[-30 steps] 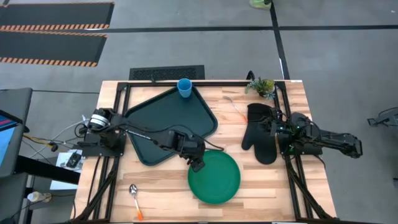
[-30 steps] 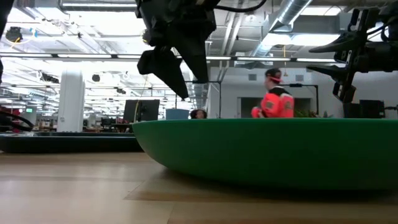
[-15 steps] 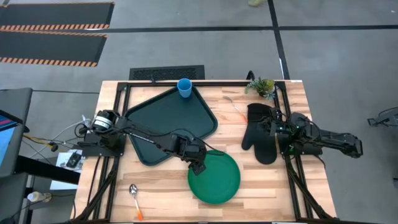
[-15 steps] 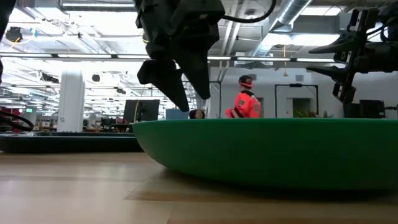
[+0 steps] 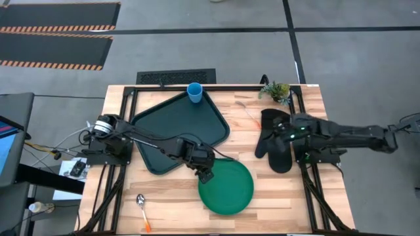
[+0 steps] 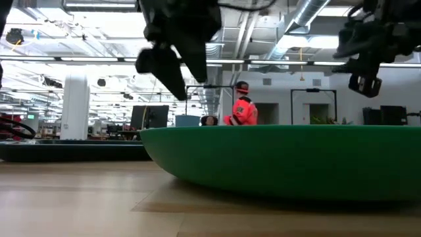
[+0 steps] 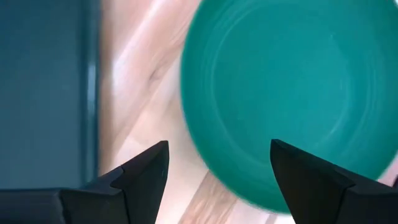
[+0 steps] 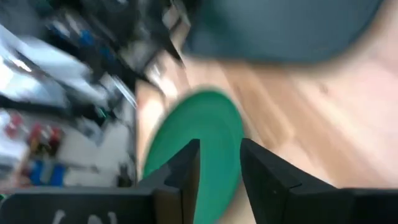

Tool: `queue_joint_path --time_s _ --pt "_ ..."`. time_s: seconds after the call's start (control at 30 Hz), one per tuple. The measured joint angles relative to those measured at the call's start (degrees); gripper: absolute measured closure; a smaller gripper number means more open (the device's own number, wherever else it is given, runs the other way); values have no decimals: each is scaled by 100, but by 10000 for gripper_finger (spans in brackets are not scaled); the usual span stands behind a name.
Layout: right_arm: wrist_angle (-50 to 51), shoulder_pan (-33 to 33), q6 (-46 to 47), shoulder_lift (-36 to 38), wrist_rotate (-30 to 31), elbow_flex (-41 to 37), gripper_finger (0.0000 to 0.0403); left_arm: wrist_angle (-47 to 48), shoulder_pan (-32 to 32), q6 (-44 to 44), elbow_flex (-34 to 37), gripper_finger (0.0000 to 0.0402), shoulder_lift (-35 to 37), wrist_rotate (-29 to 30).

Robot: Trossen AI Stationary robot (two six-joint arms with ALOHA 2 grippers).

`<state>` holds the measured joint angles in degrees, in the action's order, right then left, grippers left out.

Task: Pick and place plate/cup/fork/spoon on tray
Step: Put the green plate on the black serving tray below the blue cup

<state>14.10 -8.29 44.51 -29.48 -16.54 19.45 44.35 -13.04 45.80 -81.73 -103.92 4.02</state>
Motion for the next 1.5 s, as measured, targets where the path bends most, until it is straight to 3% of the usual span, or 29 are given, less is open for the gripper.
queue_joint_path --time_s 0.37,0.6,0.73,1.03,1.3,1.5 --pt "-38 1203 433 -3085 607 732 287 529 -110 451 15 137 1673 1327" --pt "-295 1536 206 -4242 659 1189 288 1077 -350 796 18 137 2469 2314" --pt "-302 1549 1 -4615 661 1442 288 1277 -422 941 20 137 2641 2595" --pt "297 1299 -288 -4434 626 1825 288 1007 -570 1681 391 137 2420 2666" --pt "1202 1100 -299 -3682 639 1835 288 -1666 -807 2818 1911 137 1738 2455" --pt "1442 1040 -172 -3234 836 1833 288 -2733 -802 2876 2053 137 651 1864"
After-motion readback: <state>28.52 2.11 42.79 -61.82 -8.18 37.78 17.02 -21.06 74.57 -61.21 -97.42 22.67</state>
